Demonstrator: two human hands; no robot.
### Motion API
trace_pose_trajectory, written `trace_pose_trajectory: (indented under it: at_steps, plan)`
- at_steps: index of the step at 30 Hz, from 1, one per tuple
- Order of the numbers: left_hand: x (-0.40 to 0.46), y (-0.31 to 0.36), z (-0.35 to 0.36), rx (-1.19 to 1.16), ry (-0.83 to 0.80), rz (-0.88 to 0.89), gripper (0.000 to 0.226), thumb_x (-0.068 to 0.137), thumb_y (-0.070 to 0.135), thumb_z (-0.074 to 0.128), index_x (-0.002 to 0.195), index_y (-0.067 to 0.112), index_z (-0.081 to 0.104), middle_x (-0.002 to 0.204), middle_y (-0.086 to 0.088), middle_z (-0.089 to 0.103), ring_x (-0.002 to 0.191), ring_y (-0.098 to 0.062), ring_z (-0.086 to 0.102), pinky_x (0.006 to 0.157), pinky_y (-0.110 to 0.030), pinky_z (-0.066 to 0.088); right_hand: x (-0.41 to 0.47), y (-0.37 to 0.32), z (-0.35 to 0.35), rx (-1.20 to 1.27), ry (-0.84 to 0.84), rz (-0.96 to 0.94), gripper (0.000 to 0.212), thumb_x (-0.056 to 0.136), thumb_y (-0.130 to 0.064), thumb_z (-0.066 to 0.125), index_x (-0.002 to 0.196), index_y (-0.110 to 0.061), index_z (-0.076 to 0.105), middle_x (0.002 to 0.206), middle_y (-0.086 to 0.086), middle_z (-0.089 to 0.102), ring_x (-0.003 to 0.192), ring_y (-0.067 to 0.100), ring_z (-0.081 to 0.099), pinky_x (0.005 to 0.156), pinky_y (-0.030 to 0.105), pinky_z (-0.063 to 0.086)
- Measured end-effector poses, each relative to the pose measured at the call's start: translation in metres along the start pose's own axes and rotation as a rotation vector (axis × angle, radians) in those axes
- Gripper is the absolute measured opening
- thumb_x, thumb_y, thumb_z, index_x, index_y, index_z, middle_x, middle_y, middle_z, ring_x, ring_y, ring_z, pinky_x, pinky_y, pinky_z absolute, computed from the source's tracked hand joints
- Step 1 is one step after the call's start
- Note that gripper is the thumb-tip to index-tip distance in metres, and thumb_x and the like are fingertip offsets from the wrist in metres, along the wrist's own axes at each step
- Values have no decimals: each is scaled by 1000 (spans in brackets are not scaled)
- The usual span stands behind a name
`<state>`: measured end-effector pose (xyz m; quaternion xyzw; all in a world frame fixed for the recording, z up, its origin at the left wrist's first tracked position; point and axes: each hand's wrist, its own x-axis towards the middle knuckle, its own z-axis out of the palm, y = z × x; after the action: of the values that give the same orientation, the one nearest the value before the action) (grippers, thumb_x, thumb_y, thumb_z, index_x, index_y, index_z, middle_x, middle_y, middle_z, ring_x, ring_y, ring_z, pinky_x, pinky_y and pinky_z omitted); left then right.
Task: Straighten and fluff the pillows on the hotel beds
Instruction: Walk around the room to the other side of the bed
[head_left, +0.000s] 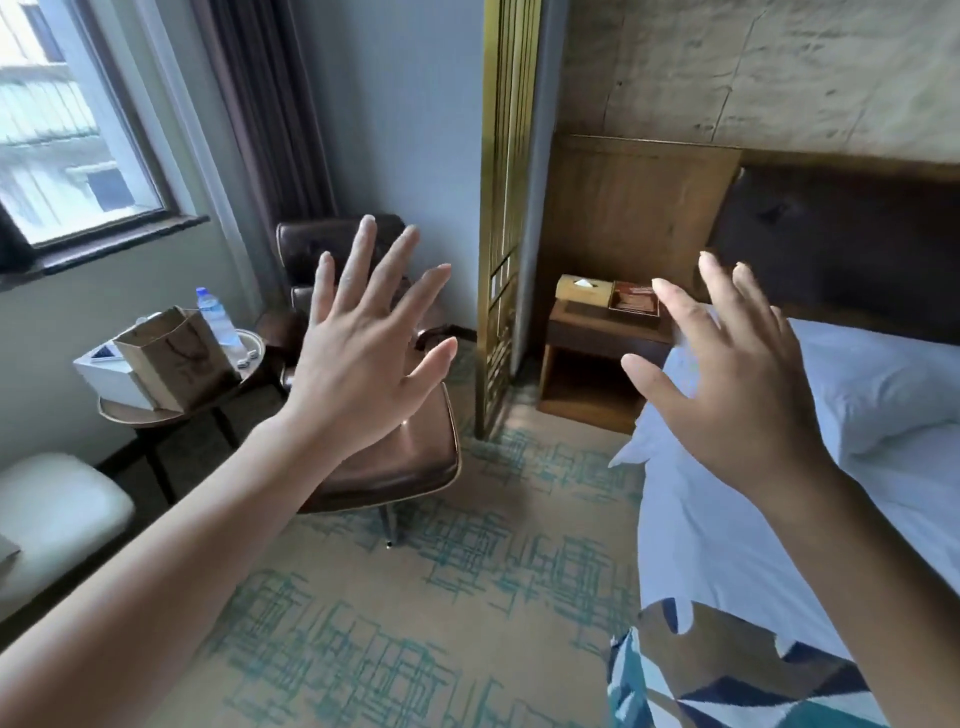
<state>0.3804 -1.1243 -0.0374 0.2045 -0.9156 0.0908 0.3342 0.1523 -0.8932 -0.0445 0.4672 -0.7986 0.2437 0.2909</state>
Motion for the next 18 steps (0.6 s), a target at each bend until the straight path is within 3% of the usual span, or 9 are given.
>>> trace_pose_trajectory:
  at_steps: [10,15,18]
  plan:
    - [150,-90,116,-125,7,202,64,101,60,38,155,26,40,171,-6,18,160,-33,-1,123,-67,11,96,11,86,-233,49,165,66,96,-60,45,151,-23,49,166,12,29,154,37,22,116,61,28]
    - [210,-81,172,-204,-25,297,64,101,60,38,157,29,37,172,-4,13,160,-32,-4,125,-64,8,110,39,106,-308,26,274,65,95,-58,48,150,-21,49,166,11,30,153,38,24,113,65,32]
    - [245,-65,210,-249,-39,356,64,100,59,40,156,28,38,172,-3,14,160,-32,-4,126,-63,7,115,66,109,-346,-1,358,68,95,-59,45,150,-21,48,167,11,26,155,36,19,116,63,27]
